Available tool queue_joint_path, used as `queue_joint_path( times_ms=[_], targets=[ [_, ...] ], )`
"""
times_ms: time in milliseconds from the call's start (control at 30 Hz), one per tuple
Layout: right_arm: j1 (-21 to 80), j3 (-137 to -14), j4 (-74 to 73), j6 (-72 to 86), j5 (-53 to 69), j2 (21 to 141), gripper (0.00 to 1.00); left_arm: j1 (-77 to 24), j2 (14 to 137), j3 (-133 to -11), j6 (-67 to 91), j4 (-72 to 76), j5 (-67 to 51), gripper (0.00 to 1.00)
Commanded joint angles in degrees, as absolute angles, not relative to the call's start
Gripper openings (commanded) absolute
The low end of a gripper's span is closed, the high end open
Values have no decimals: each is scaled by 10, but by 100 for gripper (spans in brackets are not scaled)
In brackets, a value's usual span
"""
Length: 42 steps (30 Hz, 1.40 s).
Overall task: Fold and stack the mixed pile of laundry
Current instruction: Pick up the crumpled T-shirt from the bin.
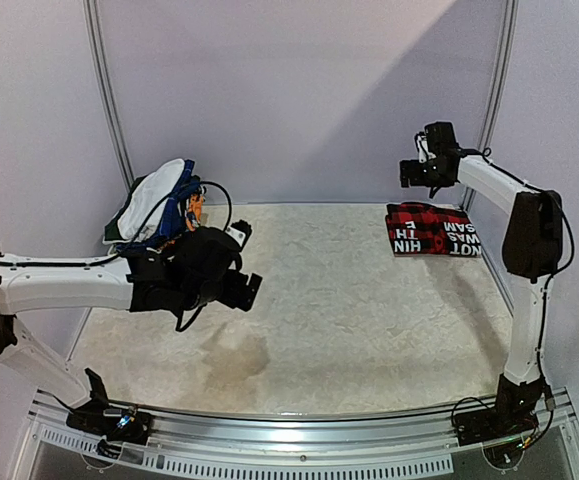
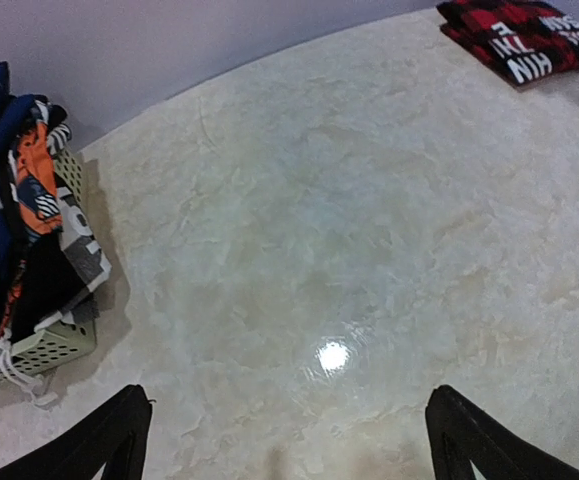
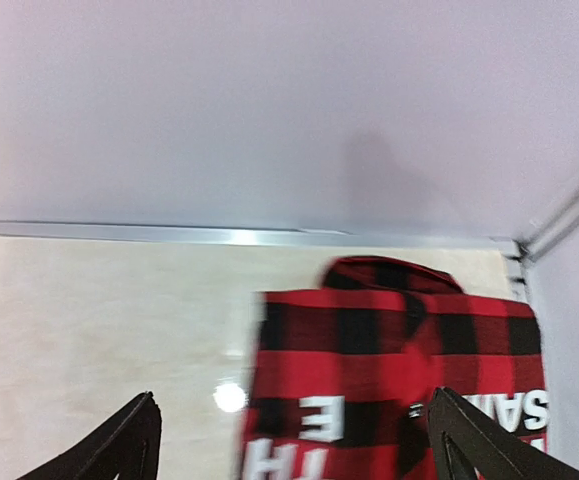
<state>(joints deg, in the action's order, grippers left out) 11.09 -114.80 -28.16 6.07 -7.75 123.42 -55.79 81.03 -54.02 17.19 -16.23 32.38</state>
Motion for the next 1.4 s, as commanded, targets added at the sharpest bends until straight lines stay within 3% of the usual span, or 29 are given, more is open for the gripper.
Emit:
queue_joint_path(
  times_ms=[0, 333, 667, 967, 1367],
  targets=[
    [157, -1068, -229, 95, -54, 1144, 95, -531, 776, -566, 157, -211, 368, 98],
    [266, -812, -118, 130, -27, 943, 99, -404, 719, -589, 170, -236, 366, 98],
    [311, -627, -63, 173, 19, 822, 99, -194, 703, -601, 187, -213, 245, 94],
    [312, -539, -52, 195, 43, 751, 99, -11, 786, -627, 264, -171, 147, 89],
    [312, -491, -73, 202, 40, 694, 99, 77, 923, -683, 336, -127, 126, 78]
  ],
)
